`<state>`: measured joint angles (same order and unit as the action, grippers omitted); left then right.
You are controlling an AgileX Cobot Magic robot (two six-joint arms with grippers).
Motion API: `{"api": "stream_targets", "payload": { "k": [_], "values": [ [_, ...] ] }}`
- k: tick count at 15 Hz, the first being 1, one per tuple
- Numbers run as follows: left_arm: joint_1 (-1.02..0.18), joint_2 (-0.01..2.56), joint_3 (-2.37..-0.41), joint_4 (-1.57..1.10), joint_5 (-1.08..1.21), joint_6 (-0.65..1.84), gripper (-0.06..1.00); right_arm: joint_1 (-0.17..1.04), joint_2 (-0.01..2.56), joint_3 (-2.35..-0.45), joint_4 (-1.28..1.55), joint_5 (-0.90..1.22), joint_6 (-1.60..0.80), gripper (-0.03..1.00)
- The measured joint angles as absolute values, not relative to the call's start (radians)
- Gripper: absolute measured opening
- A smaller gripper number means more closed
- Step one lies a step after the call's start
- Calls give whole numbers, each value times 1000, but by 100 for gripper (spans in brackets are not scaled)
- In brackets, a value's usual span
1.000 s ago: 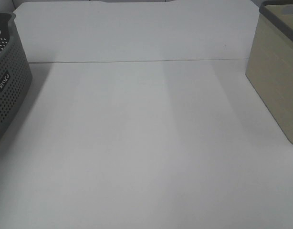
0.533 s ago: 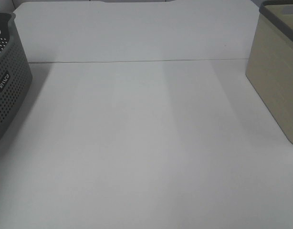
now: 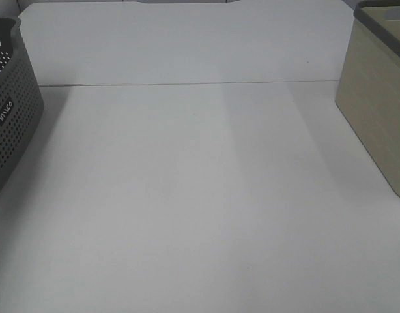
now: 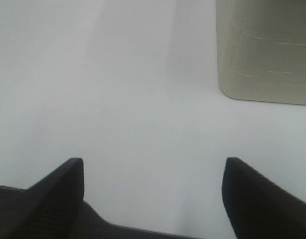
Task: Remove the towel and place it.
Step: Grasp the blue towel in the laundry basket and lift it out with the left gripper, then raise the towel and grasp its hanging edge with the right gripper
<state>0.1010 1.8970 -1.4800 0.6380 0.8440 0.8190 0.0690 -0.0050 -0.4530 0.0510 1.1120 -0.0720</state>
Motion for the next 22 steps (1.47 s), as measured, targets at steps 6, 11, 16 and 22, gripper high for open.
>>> {"api": "stream_targets", "payload": {
  "k": [6,11,16,22],
  "values": [
    [77,1731,-1546,455,920,817,0,69,-5,-453,51,1112,-72,76],
    [77,1568,-1546,421,932,817,0,69,-5,-453,51,1112,-72,76],
    [76,1455,-1588,314,923,877,0,69,-5,-453,51,1112,-72,76],
    [52,1453,-1745,52,857,945,0,69,-5,-453,51,1112,-72,76]
  ]
}}
